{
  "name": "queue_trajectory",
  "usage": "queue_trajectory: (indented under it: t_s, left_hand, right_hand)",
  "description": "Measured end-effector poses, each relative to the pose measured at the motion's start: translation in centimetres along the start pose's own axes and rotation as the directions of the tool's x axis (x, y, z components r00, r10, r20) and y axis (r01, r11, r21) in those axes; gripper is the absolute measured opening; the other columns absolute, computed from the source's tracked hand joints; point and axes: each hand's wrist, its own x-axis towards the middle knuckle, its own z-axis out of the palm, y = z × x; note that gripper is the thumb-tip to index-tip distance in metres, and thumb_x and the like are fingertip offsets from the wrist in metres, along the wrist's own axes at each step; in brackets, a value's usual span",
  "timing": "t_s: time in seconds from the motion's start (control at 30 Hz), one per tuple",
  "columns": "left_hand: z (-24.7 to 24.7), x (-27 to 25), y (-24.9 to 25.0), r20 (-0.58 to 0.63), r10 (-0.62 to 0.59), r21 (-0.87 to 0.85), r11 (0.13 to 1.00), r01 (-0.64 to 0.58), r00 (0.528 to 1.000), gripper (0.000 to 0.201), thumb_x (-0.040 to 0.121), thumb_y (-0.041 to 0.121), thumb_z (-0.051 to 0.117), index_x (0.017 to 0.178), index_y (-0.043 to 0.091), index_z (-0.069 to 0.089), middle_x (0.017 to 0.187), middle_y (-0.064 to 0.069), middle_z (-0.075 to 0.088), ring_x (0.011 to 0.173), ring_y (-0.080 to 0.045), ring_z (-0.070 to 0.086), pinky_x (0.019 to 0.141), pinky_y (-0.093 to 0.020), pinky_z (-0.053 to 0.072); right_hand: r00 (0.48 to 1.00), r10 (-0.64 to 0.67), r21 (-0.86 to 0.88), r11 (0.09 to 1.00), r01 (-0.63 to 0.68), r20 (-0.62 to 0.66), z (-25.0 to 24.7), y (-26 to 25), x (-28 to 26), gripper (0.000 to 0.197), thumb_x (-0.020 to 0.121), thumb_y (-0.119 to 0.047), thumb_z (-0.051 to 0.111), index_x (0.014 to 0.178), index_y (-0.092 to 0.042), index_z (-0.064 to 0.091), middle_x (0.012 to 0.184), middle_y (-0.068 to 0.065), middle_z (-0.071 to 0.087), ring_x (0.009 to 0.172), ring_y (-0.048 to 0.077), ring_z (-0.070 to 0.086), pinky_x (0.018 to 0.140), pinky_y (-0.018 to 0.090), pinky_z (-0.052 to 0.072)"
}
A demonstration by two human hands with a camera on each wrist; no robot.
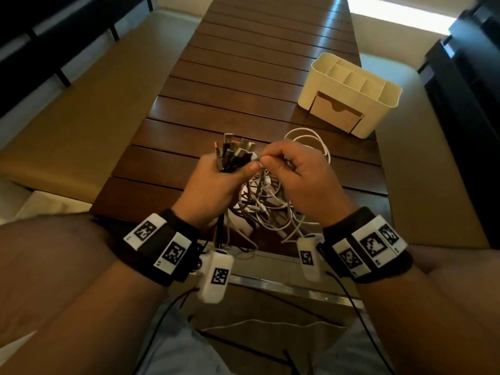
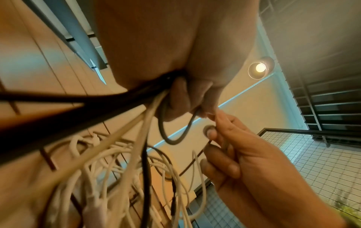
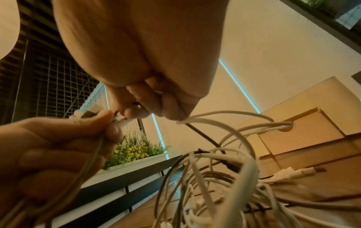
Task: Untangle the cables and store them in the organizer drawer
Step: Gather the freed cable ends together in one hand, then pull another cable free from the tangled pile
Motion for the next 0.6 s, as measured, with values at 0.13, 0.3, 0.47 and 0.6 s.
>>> queue_trajectory:
  t_s: [0.13,0.3,0.47,0.6]
  left_hand:
    - [-1.4,0.3,0.6,-0.2,-0.028,-0.204,0.979,-0.014,0.979,0.017,0.094,0.018,0.064,0.081,0.026,0.071,0.062,0.005,0.047,0.044,-0.008,0.033,0.048,-0.031,0.022]
    - [-4.5,0.5,0.5,-0.198,-0.121,-0.038,0.993,0.115,0.973,0.009,0.095,0.02,0.065,0.09,0.012,0.064,0.055,0.005,0.041,0.044,-0.012,0.032,0.045,-0.028,0.027]
    - [-3.8,0.3,-0.9,-0.226,-0.245,0.226,0.928,0.296,0.943,0.02,0.095,0.03,0.065,0.094,0.01,0.069,0.055,0.012,0.051,0.042,0.004,0.047,0.049,-0.02,0.044]
    - [-3.9,0.5,-0.7,-0.399,-0.059,0.204,0.967,0.151,0.915,0.014,0.094,0.029,0.068,0.089,0.016,0.068,0.055,0.013,0.049,0.047,-0.002,0.043,0.055,-0.029,0.039]
  right_hand:
    - [0.972,0.201,-0.081,0.978,-0.192,0.125,0.0,1.9,-0.3,0.011,0.102,-0.028,0.052,0.098,-0.024,0.062,0.082,-0.009,0.062,0.072,0.005,0.058,0.065,0.023,0.049]
    - [0.923,0.38,-0.143,0.918,-0.369,0.064,-1.8,3.8,-0.5,0.018,0.103,-0.031,0.048,0.101,-0.026,0.065,0.086,-0.006,0.063,0.074,0.01,0.059,0.066,0.022,0.049]
    - [0.974,0.226,-0.135,0.965,-0.224,0.0,-3.7,2.3,0.3,0.014,0.098,-0.026,0.059,0.104,-0.028,0.072,0.093,-0.017,0.064,0.086,-0.004,0.059,0.071,0.008,0.044]
    - [0.892,0.286,-0.519,0.852,-0.069,0.351,-4.2,2.3,0.5,0.019,0.098,-0.026,0.058,0.109,-0.027,0.074,0.098,-0.015,0.059,0.092,0.006,0.055,0.074,0.016,0.039]
